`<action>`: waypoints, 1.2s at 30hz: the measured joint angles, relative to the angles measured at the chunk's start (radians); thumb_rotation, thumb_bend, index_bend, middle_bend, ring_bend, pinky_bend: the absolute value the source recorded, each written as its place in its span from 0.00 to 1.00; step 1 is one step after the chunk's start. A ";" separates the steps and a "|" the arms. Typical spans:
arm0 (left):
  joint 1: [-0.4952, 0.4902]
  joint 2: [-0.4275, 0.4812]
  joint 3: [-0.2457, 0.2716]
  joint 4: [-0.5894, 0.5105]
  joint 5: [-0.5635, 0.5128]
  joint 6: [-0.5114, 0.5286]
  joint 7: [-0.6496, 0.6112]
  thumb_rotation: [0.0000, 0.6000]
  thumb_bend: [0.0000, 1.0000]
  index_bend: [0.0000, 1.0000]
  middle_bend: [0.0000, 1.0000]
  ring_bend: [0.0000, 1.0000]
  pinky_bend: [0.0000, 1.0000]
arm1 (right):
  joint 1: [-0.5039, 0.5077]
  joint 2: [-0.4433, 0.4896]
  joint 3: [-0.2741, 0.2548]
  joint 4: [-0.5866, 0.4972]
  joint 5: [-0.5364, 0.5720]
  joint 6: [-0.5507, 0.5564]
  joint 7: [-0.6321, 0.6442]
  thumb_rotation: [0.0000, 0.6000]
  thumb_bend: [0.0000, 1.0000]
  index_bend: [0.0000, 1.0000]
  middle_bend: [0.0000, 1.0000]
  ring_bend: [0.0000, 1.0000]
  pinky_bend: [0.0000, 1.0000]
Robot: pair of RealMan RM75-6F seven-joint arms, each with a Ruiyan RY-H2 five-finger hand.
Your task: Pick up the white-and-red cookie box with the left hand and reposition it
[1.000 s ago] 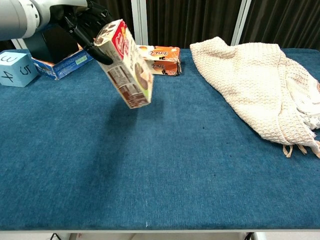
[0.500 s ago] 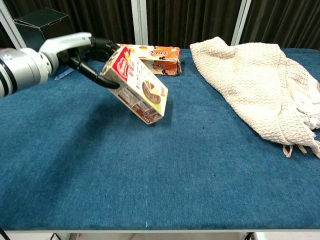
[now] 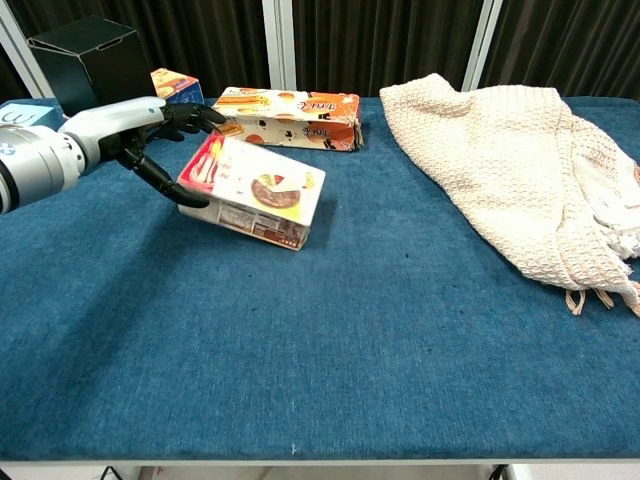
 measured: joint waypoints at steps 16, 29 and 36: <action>0.022 0.147 0.024 -0.258 -0.249 0.137 0.457 1.00 0.00 0.00 0.00 0.00 0.00 | -0.008 0.012 -0.001 0.012 -0.007 0.015 0.021 1.00 0.15 0.00 0.04 0.00 0.00; 0.275 0.304 0.164 -0.382 0.010 0.604 0.539 1.00 0.00 0.01 0.00 0.00 0.00 | -0.010 0.006 -0.007 0.026 -0.024 0.022 0.046 1.00 0.15 0.00 0.04 0.00 0.00; 0.446 0.342 0.280 -0.363 0.184 0.767 0.486 1.00 0.00 0.01 0.01 0.00 0.00 | -0.016 0.007 -0.011 0.007 -0.036 0.041 0.021 1.00 0.15 0.00 0.04 0.00 0.00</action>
